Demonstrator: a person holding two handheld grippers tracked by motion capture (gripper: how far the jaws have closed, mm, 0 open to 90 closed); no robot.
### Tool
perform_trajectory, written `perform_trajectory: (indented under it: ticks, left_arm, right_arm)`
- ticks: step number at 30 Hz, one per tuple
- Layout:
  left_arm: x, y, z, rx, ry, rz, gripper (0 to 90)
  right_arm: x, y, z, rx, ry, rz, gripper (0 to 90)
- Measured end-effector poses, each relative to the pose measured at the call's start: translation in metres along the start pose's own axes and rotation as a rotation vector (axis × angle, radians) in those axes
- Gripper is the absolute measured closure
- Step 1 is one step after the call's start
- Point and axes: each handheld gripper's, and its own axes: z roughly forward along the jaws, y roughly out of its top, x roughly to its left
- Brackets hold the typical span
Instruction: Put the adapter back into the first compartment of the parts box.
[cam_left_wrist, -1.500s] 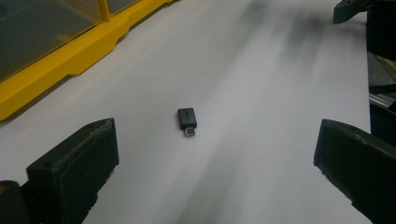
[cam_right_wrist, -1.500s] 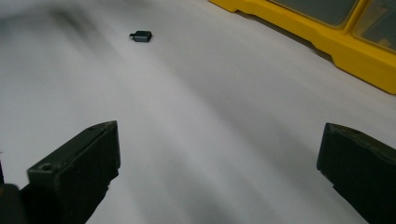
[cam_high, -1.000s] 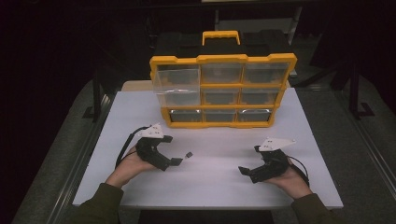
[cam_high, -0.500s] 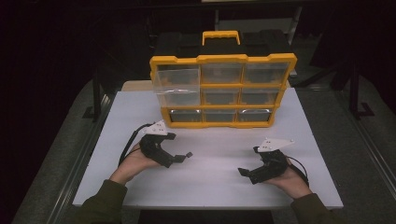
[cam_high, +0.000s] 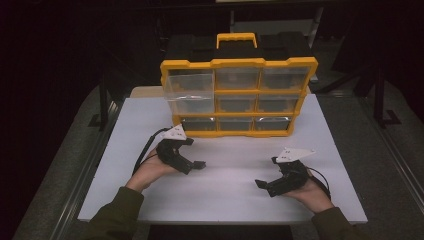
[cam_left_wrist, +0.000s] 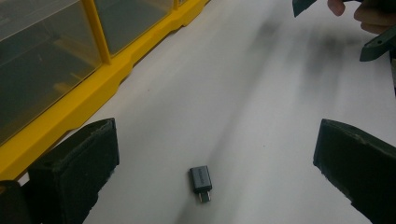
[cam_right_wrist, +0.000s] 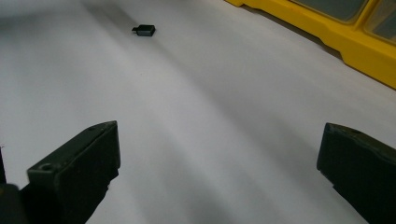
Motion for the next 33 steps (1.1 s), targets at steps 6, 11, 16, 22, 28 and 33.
perform_trajectory:
  ticks: [6,11,16,22,28,33]
  left_arm:
    - [-0.002,0.002,0.004,-0.001,0.004,0.003,2.1]
    - [-0.001,0.001,0.005,0.012,0.021,0.001,5.9]
    - [-0.001,0.0,0.007,0.035,0.04,0.003,13.4]
    - [-0.003,-0.001,0.01,0.051,0.043,0.002,23.9]
    - [-0.004,-0.001,0.012,0.067,0.047,0.002,39.7]
    - [-0.003,-0.002,0.014,0.083,0.038,-0.011,52.0]
  right_arm:
    - [0.0,0.0,0.0,0.003,0.001,-0.002,0.0]
    - [0.001,0.0,0.0,0.003,0.001,-0.003,0.0]
    - [0.001,0.0,0.001,0.008,0.002,-0.006,0.0]
    - [0.001,0.0,0.001,0.009,0.002,-0.007,0.0]
    - [0.001,0.0,0.001,0.011,0.002,-0.007,0.0]
    - [0.001,0.0,0.001,0.011,0.003,-0.007,0.0]
